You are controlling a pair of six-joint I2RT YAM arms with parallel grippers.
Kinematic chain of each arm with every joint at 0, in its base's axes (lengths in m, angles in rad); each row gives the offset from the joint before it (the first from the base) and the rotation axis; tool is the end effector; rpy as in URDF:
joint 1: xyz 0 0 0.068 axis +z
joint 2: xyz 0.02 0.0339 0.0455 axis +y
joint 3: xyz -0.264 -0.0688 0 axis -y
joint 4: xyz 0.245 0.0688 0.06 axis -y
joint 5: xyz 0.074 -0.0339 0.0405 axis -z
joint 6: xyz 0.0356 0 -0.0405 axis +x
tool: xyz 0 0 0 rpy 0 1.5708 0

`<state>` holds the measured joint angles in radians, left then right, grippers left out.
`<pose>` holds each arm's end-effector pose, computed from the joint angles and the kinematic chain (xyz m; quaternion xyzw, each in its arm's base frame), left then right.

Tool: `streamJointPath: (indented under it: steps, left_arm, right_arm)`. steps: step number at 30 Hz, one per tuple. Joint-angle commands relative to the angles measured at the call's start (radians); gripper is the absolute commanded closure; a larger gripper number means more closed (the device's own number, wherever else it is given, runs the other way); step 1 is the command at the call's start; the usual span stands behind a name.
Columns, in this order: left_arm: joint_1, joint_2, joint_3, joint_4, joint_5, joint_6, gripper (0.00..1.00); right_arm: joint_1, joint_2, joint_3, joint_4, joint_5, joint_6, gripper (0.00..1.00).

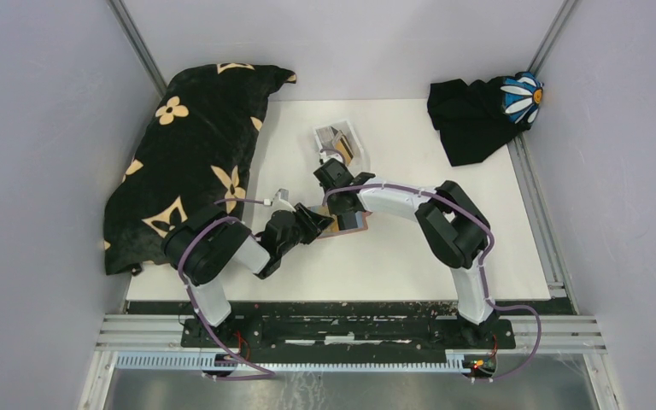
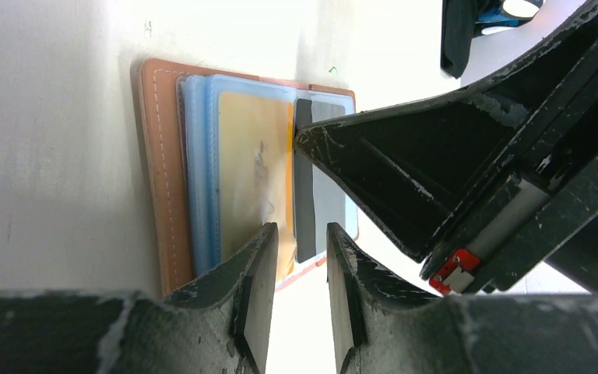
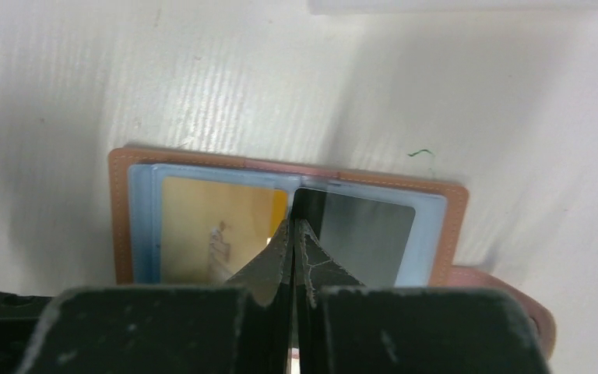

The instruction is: Put the credit cards into the card holder

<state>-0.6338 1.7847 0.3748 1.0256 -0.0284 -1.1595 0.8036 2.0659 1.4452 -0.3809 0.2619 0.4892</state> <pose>0.2231 -0.1627 0.0982 -0.2231 0.7985 -0.4294 0.3581 0.3107 0.3089 0.1608 -0.1128 0.9456 0.0676 0.2977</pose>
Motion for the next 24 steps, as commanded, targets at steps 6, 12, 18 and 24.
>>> streamJointPath:
  steps: [6, 12, 18, 24]
  left_arm:
    - [0.011, 0.037, -0.008, -0.079, -0.045, 0.023, 0.62]
    - [0.011, 0.033, -0.002, -0.087, -0.047, 0.026, 0.62]
    - [0.012, 0.03, 0.024, -0.071, -0.031, 0.029, 0.59]
    - [0.019, 0.02, 0.116, -0.072, 0.01, 0.057, 0.53]
  right_arm:
    - [-0.047, -0.024, -0.043, -0.057, 0.054, -0.034, 0.99]
    - [-0.047, -0.045, -0.038, -0.048, 0.044, -0.044, 0.98]
    - [-0.046, -0.105, -0.038, -0.005, -0.003, -0.064, 0.89]
    - [-0.046, -0.14, 0.032, -0.02, -0.012, -0.097, 0.76]
